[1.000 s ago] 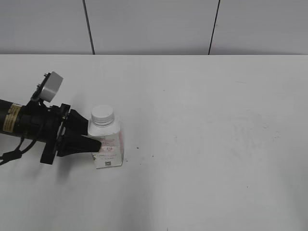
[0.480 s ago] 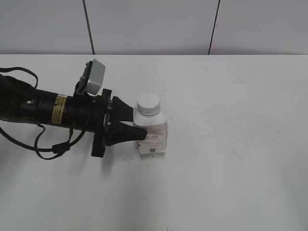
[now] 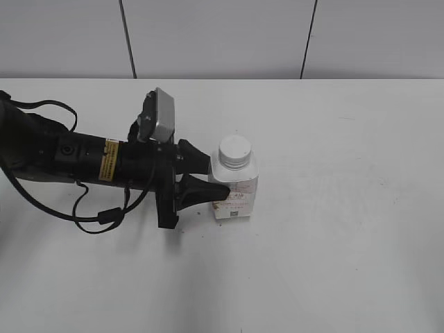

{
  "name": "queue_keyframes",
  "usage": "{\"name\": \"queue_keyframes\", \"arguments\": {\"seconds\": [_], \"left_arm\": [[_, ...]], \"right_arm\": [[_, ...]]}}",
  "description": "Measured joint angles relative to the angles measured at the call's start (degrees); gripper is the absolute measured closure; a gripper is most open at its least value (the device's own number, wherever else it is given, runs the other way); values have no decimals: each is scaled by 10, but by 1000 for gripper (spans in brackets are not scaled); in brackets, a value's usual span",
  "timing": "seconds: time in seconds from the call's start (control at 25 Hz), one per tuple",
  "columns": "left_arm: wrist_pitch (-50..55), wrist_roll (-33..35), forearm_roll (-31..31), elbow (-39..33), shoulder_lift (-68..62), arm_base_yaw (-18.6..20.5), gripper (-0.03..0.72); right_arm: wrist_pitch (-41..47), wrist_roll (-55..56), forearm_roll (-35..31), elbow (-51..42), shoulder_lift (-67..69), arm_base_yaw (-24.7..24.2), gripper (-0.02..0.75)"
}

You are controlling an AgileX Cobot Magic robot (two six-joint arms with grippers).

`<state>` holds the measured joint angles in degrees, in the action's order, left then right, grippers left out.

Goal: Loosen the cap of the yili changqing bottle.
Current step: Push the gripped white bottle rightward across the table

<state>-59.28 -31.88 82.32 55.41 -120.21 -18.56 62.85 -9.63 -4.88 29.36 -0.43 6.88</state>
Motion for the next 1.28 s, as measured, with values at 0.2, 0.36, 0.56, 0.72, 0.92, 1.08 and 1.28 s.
{"name": "queue_keyframes", "arguments": {"seconds": [0.2, 0.36, 0.56, 0.72, 0.92, 1.08, 1.28], "left_arm": [[32, 0, -1, 0, 0, 0, 363], [32, 0, -2, 0, 0, 0, 363], [29, 0, -8, 0, -7, 0, 363], [29, 0, -11, 0, -21, 0, 365], [27, 3, -12, 0, -21, 0, 365], [27, 5, -12, 0, -21, 0, 365], [27, 6, -12, 0, -21, 0, 365]], "right_arm": [[0, 0, 0, 0, 0, 0, 152], [0, 0, 0, 0, 0, 0, 152], [0, 0, 0, 0, 0, 0, 152], [0, 0, 1, 0, 0, 0, 152], [0, 2, -20, 0, 0, 0, 152], [-2, 4, -28, 9, 34, 0, 152], [-2, -29, -32, 62, 212, 0, 152]]}}
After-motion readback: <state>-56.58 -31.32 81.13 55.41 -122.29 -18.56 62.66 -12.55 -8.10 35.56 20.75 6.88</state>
